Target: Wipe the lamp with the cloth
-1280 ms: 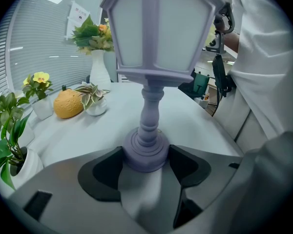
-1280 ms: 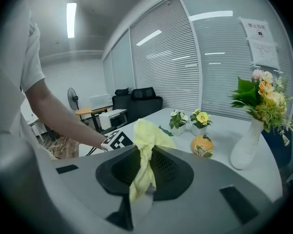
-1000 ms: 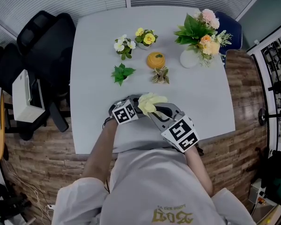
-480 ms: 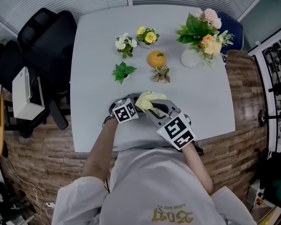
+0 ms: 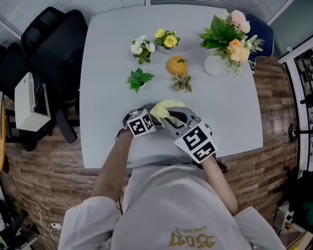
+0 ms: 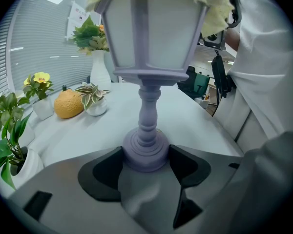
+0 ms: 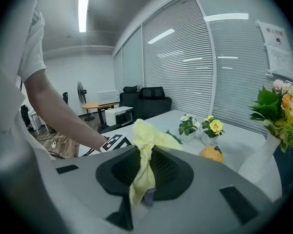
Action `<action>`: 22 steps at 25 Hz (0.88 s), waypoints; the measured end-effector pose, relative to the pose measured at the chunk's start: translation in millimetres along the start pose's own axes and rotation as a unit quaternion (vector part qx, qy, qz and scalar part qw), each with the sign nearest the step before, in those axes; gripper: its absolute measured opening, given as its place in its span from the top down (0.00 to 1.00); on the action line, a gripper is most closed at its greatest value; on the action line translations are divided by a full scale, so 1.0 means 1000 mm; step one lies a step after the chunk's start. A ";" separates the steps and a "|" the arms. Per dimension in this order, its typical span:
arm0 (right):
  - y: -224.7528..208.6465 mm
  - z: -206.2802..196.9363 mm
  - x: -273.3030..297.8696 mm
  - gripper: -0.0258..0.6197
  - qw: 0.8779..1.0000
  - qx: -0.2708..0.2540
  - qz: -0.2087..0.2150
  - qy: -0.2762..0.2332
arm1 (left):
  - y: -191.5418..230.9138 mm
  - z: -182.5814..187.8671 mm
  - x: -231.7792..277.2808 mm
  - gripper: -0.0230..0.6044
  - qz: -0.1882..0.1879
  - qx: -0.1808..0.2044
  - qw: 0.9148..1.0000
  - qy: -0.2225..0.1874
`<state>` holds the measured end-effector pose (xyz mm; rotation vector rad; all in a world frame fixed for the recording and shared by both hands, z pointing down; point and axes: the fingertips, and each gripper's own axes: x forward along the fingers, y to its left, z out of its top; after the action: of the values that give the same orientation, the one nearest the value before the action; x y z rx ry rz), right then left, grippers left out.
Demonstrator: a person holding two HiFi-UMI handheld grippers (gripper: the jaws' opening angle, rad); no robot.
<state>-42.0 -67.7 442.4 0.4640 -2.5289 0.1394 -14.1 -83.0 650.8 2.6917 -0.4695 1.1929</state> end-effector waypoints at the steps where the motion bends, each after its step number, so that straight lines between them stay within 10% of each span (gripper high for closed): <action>1: 0.000 0.000 0.000 0.86 1.000 -0.001 -0.001 -0.001 | 0.000 0.000 0.000 0.48 0.000 0.000 1.000 0.000; 22: -0.027 0.007 0.022 0.85 0.998 0.055 -0.001 -0.019 | -0.001 0.000 -0.002 0.48 0.001 0.002 1.000 0.000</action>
<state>-53.1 -100.5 448.0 0.5163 -2.5677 0.2726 -15.0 -81.7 648.8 2.6960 -0.4701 1.1944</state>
